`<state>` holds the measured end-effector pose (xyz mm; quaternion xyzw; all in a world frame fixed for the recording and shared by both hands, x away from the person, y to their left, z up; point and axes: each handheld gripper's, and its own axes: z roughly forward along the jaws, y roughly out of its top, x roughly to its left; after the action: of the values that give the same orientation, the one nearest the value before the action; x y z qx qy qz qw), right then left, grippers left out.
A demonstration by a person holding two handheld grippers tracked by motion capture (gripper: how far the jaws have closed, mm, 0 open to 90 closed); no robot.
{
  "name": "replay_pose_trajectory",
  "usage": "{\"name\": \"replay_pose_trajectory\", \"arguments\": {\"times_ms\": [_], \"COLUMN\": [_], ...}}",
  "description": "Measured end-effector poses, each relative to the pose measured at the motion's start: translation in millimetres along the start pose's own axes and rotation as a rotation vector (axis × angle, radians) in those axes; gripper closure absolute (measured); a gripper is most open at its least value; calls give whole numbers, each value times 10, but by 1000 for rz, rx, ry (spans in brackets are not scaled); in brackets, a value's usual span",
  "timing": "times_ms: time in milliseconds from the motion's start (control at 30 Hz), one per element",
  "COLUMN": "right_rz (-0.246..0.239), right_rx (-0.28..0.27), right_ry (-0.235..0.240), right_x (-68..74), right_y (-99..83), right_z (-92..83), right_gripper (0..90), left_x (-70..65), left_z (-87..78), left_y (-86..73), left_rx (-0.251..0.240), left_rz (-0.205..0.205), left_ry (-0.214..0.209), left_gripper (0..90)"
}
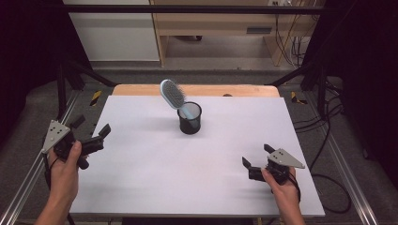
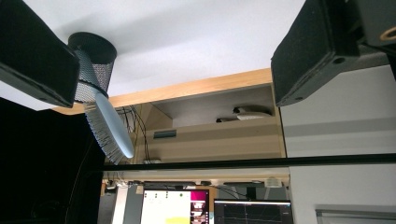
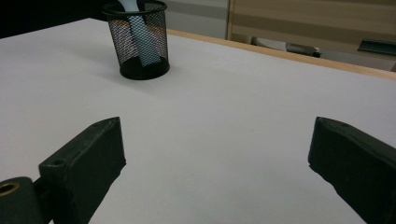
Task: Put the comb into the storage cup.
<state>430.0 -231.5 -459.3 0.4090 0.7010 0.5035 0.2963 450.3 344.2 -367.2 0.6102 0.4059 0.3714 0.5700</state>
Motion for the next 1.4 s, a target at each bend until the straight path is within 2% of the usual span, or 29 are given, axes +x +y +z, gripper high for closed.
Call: {"name": "replay_pose_trajectory", "arguments": {"times_ms": [600,1400], "right_rz": [3,-5], "right_rx": [-2,3], "right_ry": [1,8], "right_x": [-26,-48], "right_y": [-2,-9], "right_z": [-21,-29], "right_gripper": [41,43], "left_x": [44,-47], "left_z": [-122,-156], "left_y": [-204,-456], "left_rx": [8,8], "left_rz": [-9,11], "left_ry": [19,10], "left_gripper": [14,14]}}
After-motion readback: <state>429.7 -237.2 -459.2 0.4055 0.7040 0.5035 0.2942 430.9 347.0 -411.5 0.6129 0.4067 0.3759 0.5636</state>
